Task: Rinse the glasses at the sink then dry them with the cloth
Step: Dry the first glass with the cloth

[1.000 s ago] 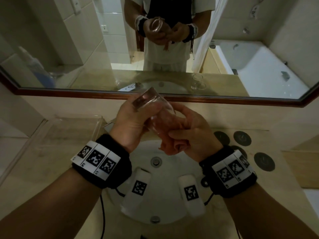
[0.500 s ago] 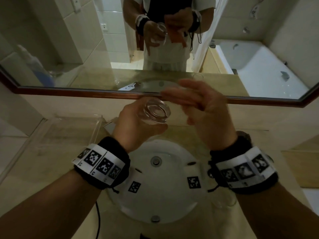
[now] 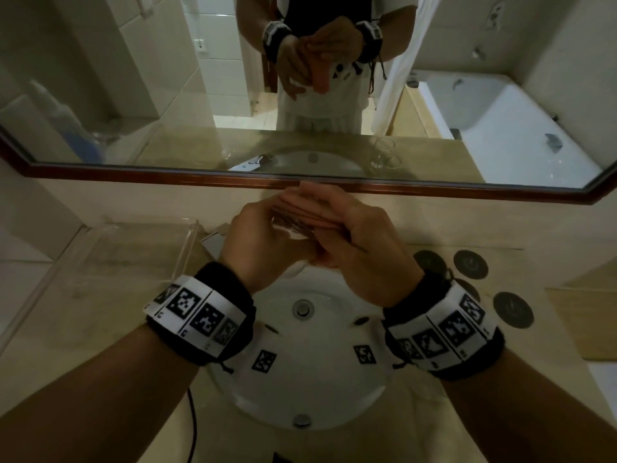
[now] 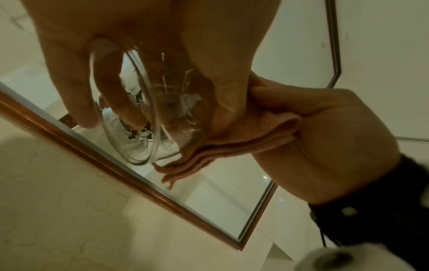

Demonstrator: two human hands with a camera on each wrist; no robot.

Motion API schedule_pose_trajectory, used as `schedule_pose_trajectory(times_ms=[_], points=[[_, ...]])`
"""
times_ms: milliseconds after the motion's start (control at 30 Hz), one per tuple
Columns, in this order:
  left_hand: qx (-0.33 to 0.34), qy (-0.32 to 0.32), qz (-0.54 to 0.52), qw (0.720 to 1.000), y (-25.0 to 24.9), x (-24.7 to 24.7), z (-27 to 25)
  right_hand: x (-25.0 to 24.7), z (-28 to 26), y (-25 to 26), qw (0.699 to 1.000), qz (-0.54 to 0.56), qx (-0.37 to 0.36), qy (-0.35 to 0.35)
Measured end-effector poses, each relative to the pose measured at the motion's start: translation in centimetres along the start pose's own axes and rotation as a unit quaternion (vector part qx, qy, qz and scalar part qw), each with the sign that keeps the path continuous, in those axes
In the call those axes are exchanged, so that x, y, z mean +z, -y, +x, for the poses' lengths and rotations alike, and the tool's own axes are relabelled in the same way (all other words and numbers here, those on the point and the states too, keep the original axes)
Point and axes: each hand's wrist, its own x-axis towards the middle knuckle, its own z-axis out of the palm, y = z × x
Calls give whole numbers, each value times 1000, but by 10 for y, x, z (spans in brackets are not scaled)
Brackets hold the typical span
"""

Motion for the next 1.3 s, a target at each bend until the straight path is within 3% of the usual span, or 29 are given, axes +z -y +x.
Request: schedule_pose_trajectory(times_ms=[133,233,367,533,667,800,900,1100,1300], points=[[19,0,-5,1000,2,4,-1,0,5,-12,996,25,73,-45],[-14,-29,-86,996,8,5,1,-7,-3,-24,983,112,117,-87],[-108,-51,-251,960,2,8,4,-10,-16,-34,963,149,173,-140],[-127,11,-364,923,-2,20,14,-6,-33,-37,905,281,288,-138],[-73,16,-309,948,0,38,15,-17,-41,-42,971,59,196,-125],[-35,91,-283,954,-11,60,16,-41,-40,-34,978,-87,164,-96],[9,142,-265,954,-22,83,24,-60,-40,-36,967,-196,134,-92],[53,193,-225,953,-40,140,44,-100,-56,-67,956,-195,162,-148],[39,223,-214,950,-56,196,62,-136,-69,-119,949,-123,206,-203]])
